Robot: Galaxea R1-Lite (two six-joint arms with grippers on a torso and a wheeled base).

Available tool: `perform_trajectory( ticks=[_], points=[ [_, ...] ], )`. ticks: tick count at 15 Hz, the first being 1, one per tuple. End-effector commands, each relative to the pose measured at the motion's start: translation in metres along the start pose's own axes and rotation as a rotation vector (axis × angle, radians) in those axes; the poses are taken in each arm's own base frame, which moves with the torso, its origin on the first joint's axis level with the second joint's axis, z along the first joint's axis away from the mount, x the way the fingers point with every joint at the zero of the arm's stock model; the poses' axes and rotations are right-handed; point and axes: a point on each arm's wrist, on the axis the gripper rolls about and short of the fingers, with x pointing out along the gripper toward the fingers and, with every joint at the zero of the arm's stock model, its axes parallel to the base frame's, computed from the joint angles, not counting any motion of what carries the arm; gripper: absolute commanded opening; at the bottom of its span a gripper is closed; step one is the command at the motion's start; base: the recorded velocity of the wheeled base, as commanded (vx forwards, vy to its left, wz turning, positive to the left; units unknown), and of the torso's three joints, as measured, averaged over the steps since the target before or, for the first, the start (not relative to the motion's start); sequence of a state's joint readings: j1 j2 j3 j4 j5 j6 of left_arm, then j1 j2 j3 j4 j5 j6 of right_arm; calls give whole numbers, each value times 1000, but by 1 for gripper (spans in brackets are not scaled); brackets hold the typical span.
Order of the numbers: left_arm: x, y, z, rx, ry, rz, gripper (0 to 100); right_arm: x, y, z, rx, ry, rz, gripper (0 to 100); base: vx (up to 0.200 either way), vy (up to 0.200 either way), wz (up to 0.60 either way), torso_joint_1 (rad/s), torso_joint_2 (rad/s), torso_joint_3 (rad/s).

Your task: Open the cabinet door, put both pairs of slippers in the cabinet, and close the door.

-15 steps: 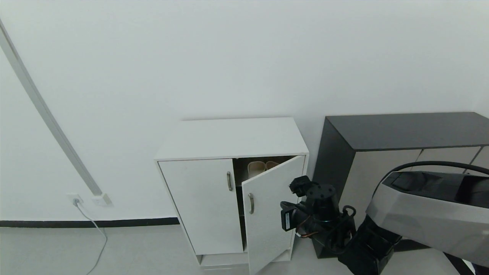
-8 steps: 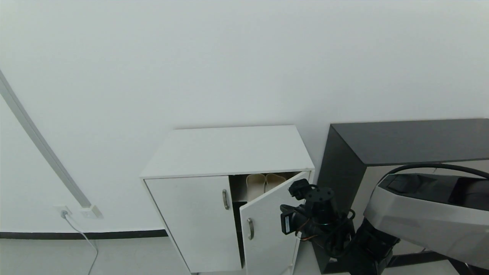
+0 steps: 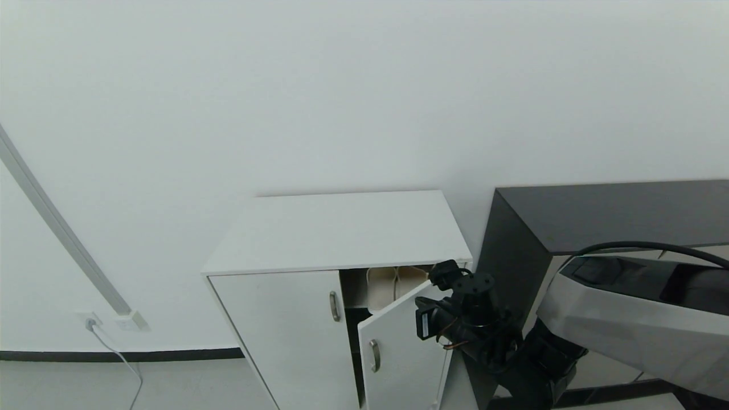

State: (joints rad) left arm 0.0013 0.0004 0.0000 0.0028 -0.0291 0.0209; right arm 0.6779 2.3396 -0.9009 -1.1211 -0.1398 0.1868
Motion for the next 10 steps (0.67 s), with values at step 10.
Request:
perform_trajectory(
  ticks=[10],
  points=[
    [0, 0, 0, -1, 1, 0, 0, 35, -16, 5, 17, -16, -44, 0, 0, 0, 0, 0, 0, 0]
  ],
)
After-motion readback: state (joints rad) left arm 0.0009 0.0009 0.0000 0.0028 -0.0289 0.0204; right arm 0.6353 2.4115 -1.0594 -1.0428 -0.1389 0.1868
